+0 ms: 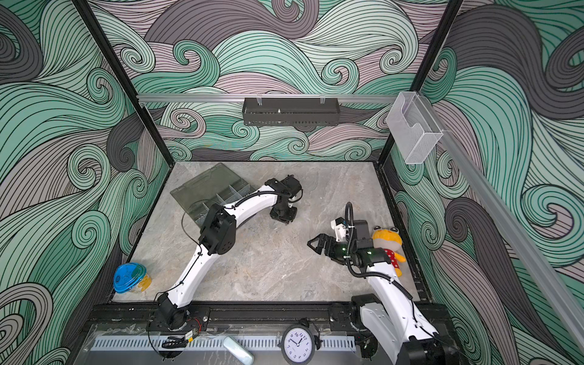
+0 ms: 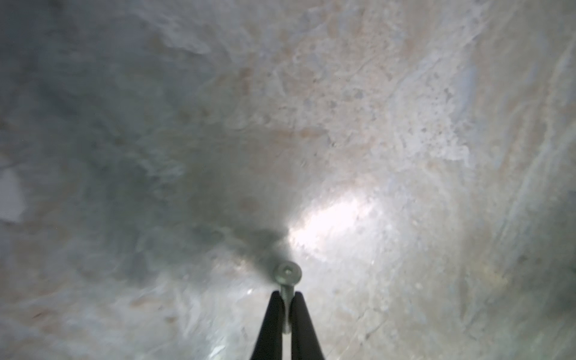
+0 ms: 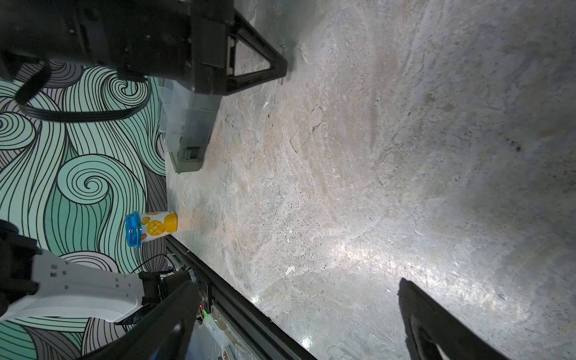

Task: Sort the screws and nuts into containers
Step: Pick up the screw at the center of the table, then place the screw into the container.

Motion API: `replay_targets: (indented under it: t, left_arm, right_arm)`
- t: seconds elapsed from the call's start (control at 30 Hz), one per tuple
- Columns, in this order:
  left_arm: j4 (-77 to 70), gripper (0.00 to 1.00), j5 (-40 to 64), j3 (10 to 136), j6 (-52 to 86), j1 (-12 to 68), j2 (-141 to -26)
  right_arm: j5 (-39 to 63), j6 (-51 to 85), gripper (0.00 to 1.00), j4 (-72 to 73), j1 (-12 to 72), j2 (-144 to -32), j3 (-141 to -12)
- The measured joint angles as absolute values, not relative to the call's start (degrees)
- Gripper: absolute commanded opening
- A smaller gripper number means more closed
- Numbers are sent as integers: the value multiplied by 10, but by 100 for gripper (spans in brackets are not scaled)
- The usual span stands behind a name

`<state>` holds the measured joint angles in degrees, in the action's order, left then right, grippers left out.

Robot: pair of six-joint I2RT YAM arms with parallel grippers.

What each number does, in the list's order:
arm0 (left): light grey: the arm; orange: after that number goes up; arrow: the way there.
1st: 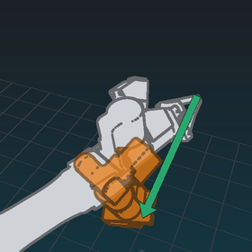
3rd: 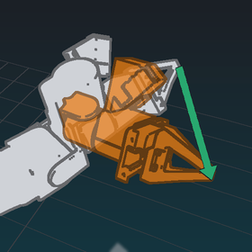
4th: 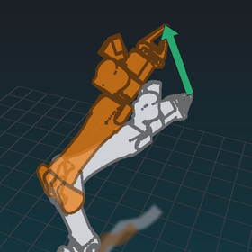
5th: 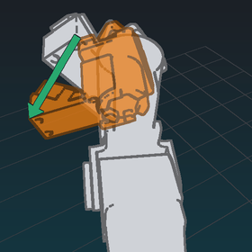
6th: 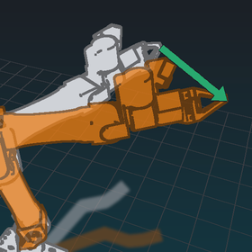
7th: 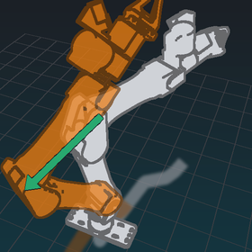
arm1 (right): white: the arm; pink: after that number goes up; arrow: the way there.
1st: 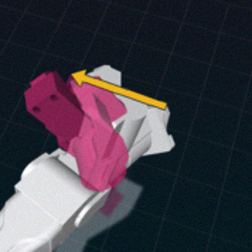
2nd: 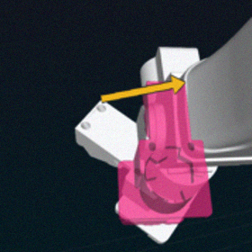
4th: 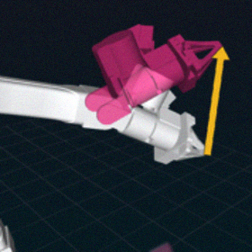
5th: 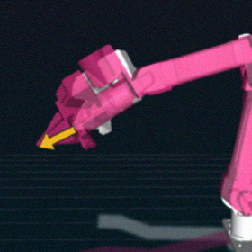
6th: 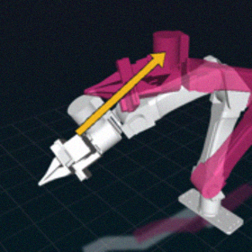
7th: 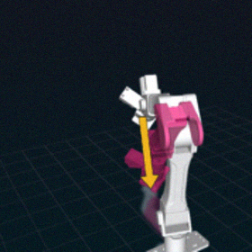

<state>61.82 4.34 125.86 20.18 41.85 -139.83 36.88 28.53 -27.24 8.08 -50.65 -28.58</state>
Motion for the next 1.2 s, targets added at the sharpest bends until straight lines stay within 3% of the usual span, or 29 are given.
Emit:
replay_targets:
  t: [0.23,0.47,0.73,1.0,1.2]
  left_arm:
    - [577,5,39,1146,154,336,-1200]
    - [537,5,36,959,114,147,-1031]
    - [535,6,34,845,84,-11,-1018]
    - [528,10,9,840,77,-22,-1037]
    - [526,22,-9,839,66,-26,-1057]
  right_arm:
    - [349,302,100,-266,136,-514,-309]
    - [315,346,100,-169,278,-593,-350]
    - [289,378,100,-87,369,-688,-402]
    - [263,387,100,-74,378,-677,-395]
    - [250,389,100,-78,378,-660,-382]
